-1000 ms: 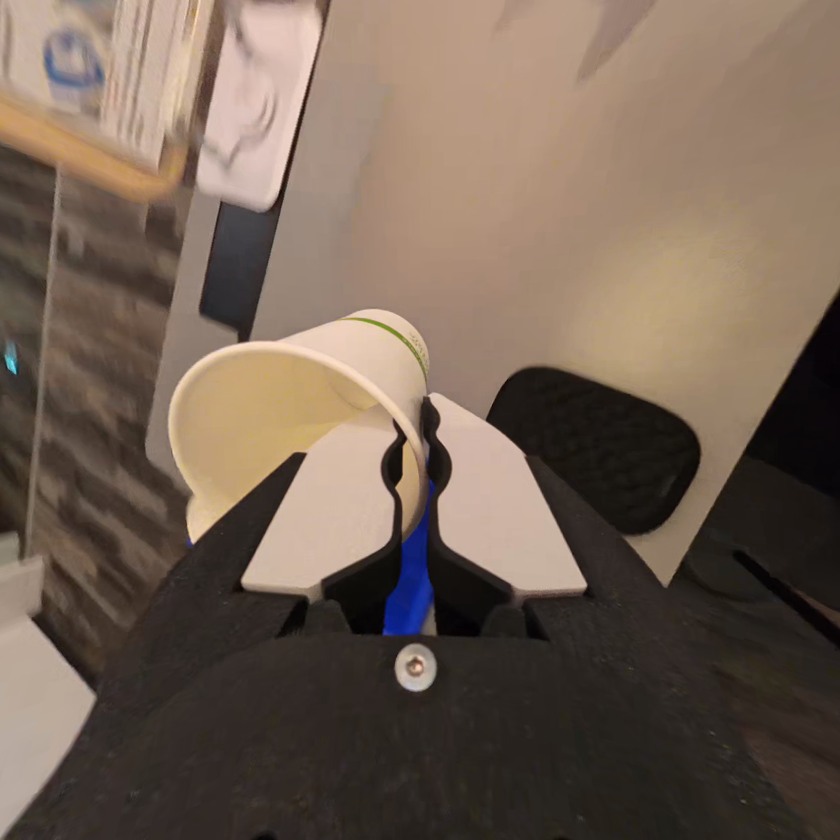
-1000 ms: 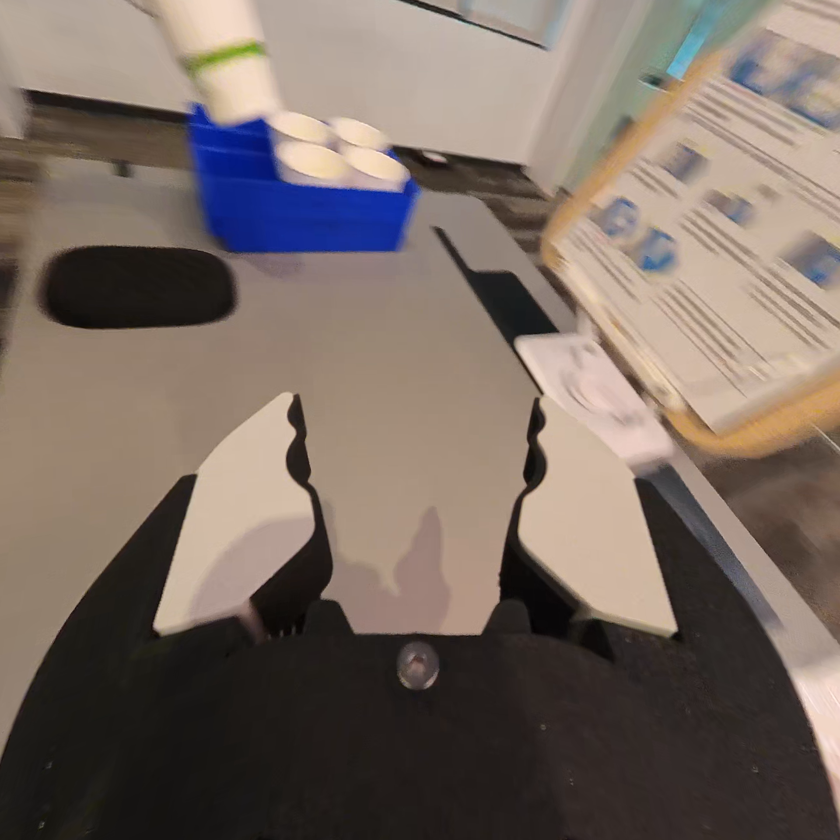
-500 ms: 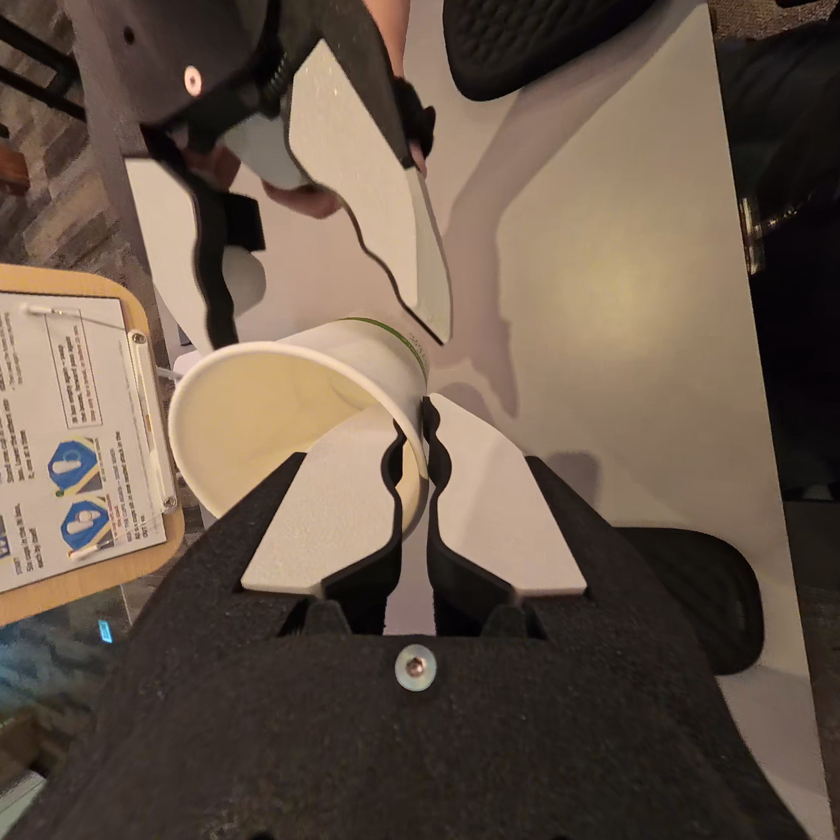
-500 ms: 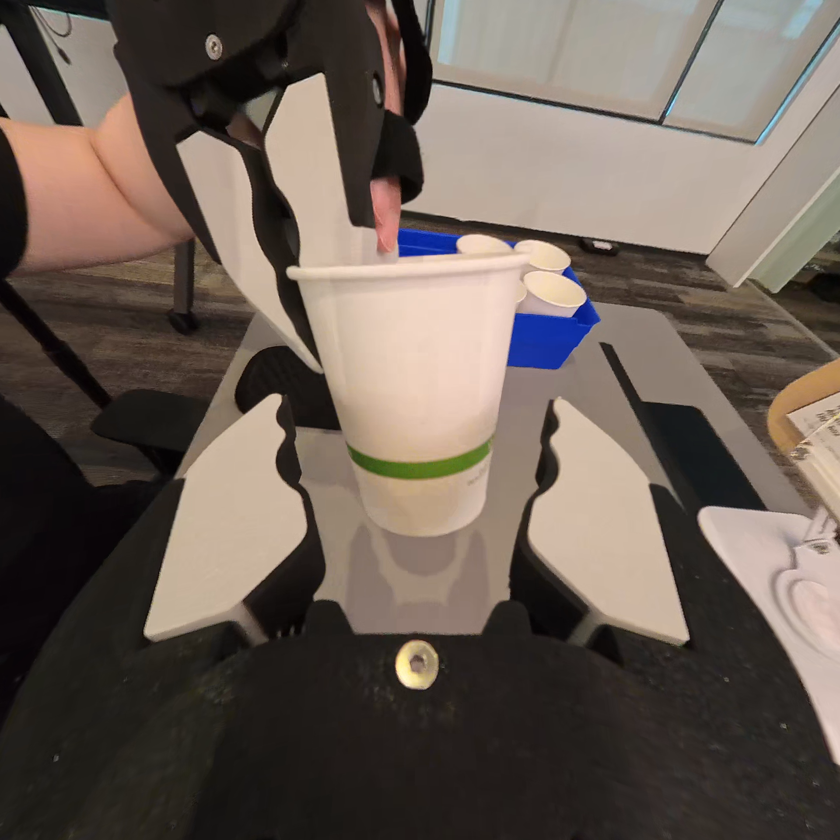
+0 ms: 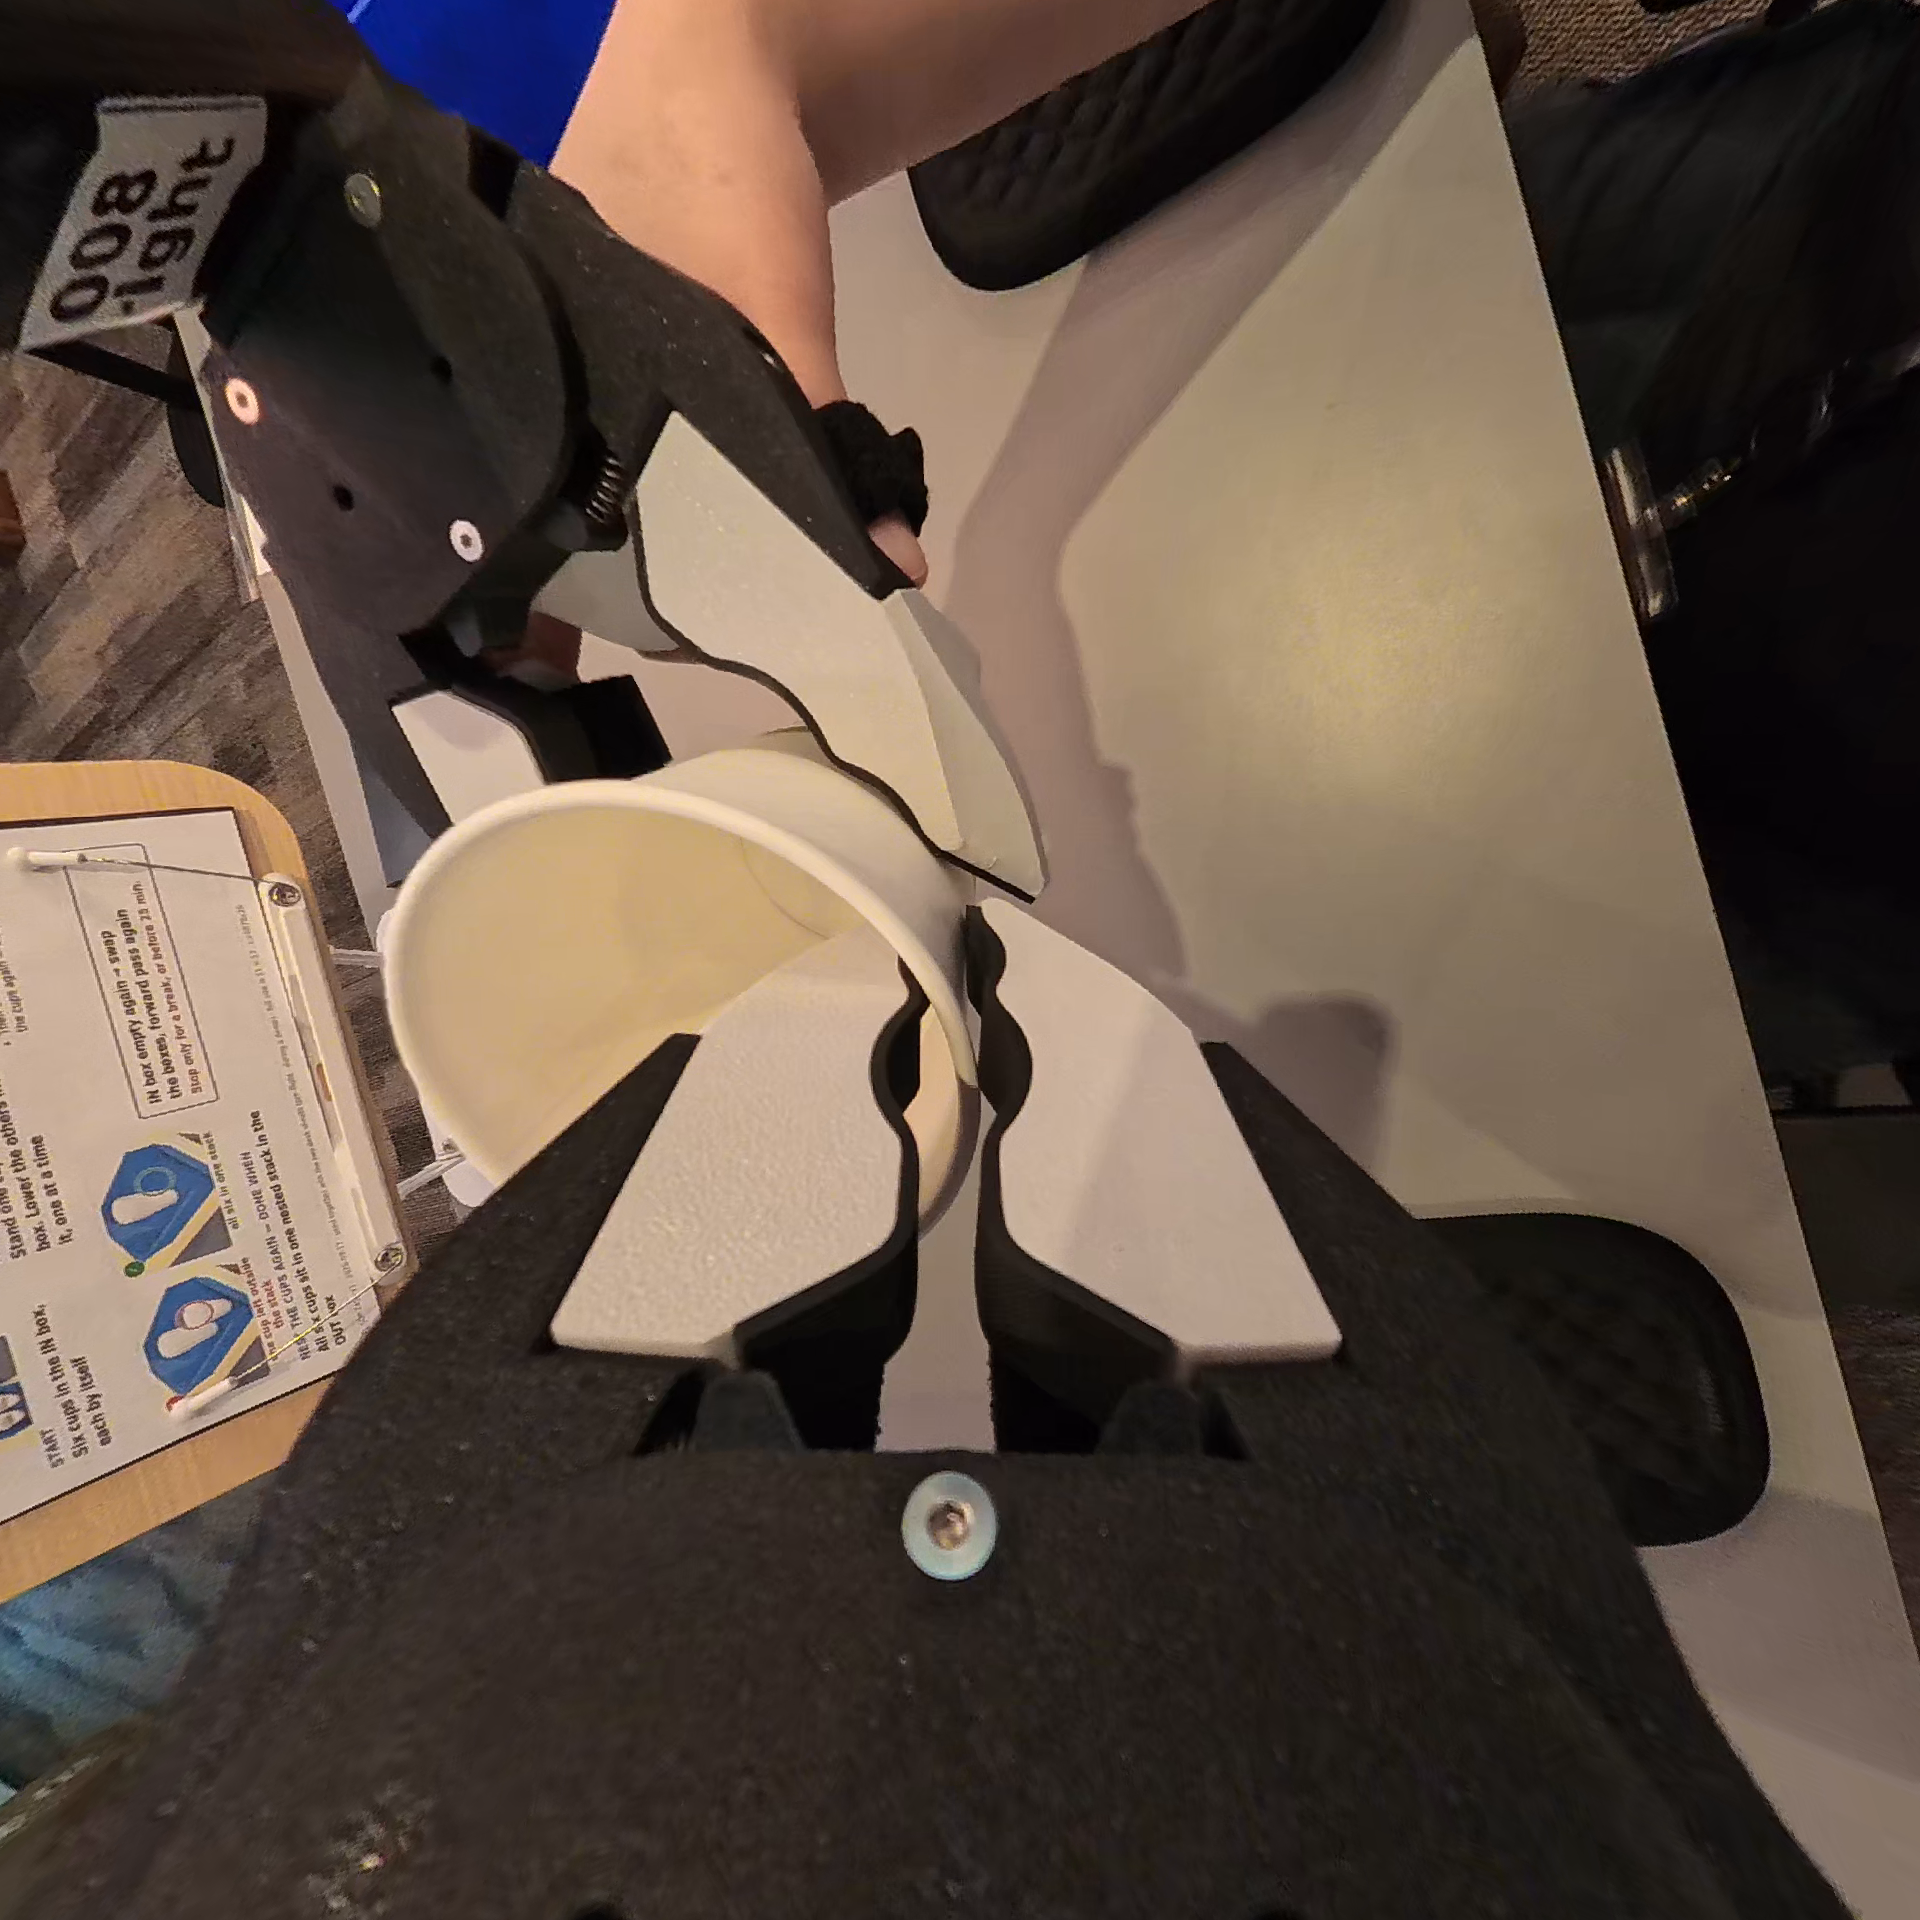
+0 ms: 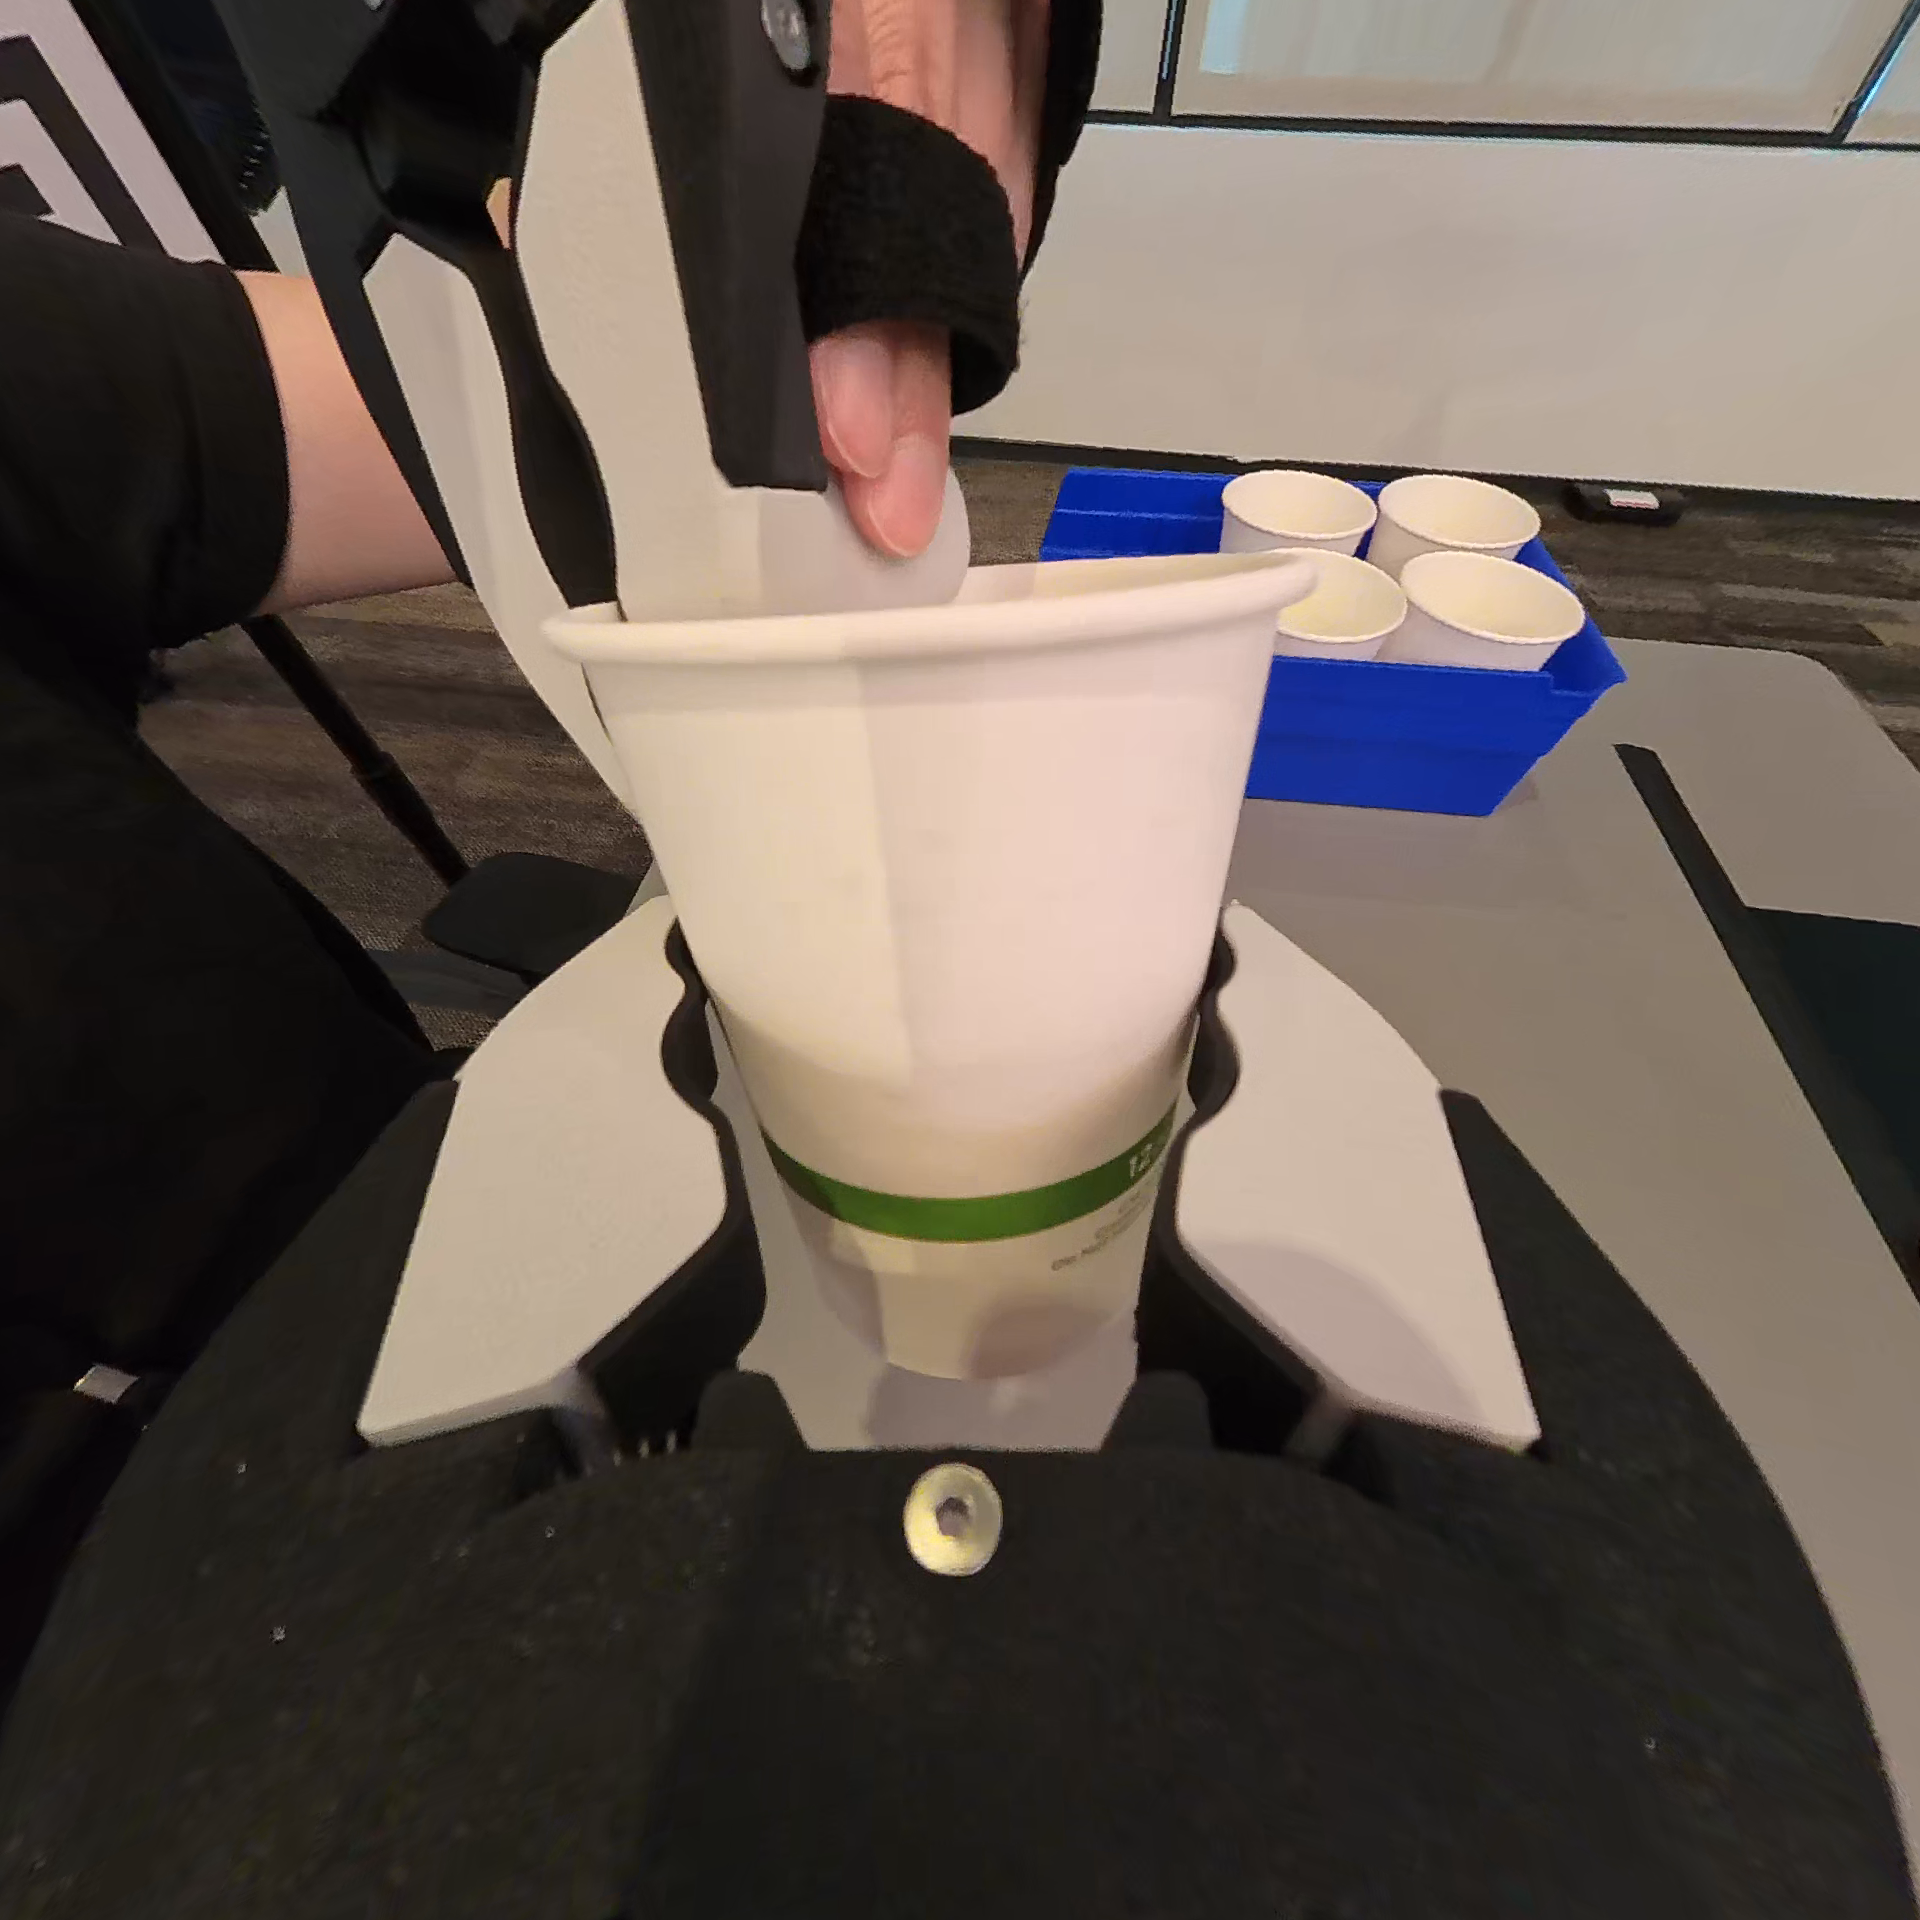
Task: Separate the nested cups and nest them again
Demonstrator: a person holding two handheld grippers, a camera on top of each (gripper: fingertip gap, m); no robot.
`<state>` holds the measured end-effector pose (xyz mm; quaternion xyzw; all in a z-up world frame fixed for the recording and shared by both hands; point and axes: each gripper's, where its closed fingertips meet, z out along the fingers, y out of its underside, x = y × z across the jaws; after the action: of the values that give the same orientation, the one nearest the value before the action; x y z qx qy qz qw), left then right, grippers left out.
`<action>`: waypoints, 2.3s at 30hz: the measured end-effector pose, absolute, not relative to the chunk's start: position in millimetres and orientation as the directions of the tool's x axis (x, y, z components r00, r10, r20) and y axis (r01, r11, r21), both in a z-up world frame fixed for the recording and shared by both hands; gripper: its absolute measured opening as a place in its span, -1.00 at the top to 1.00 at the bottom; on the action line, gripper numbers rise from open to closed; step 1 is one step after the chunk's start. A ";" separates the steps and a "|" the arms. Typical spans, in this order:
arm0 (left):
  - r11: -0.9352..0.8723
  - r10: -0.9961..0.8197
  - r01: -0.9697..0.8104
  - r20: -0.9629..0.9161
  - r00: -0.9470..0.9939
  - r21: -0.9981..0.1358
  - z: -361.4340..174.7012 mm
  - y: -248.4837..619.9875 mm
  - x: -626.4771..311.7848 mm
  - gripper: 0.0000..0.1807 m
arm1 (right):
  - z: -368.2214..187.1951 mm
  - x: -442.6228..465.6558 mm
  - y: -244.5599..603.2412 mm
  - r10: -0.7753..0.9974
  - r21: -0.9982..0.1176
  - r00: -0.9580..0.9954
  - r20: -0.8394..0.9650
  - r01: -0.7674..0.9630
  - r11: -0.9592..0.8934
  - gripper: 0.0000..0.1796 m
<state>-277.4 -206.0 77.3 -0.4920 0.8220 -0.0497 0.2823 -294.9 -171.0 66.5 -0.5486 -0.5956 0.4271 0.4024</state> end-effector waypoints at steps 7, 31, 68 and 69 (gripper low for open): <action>0.521 -0.833 -0.787 -0.399 -0.384 -0.331 72.4 -210.4 -278.6 0.95 | 65.3 -295.7 -175.1 0.995 -0.944 -0.099 0.022 0.325 0.053 -0.02; 0.339 -0.910 -0.703 -0.408 -0.075 -0.626 103.5 -186.6 -290.4 0.46 | 38.1 -240.6 -151.5 0.998 -0.940 0.031 -0.055 0.335 -0.062 0.03; -0.040 -0.866 -0.278 -0.105 0.490 -0.960 90.9 -180.8 -387.1 0.54 | -24.3 278.0 -24.2 -0.055 -0.980 0.998 0.019 0.007 -0.199 0.01; -0.038 -0.868 -0.282 -0.108 0.484 -0.959 90.4 -181.5 -385.6 0.54 | -26.1 277.3 -25.1 -0.054 -0.978 0.998 0.026 0.014 -0.209 0.01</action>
<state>-385.6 -181.5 90.4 -0.6681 0.4305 -0.2693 0.5438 277.3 -25.1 -26.1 -0.7769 0.0129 -0.0270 0.6289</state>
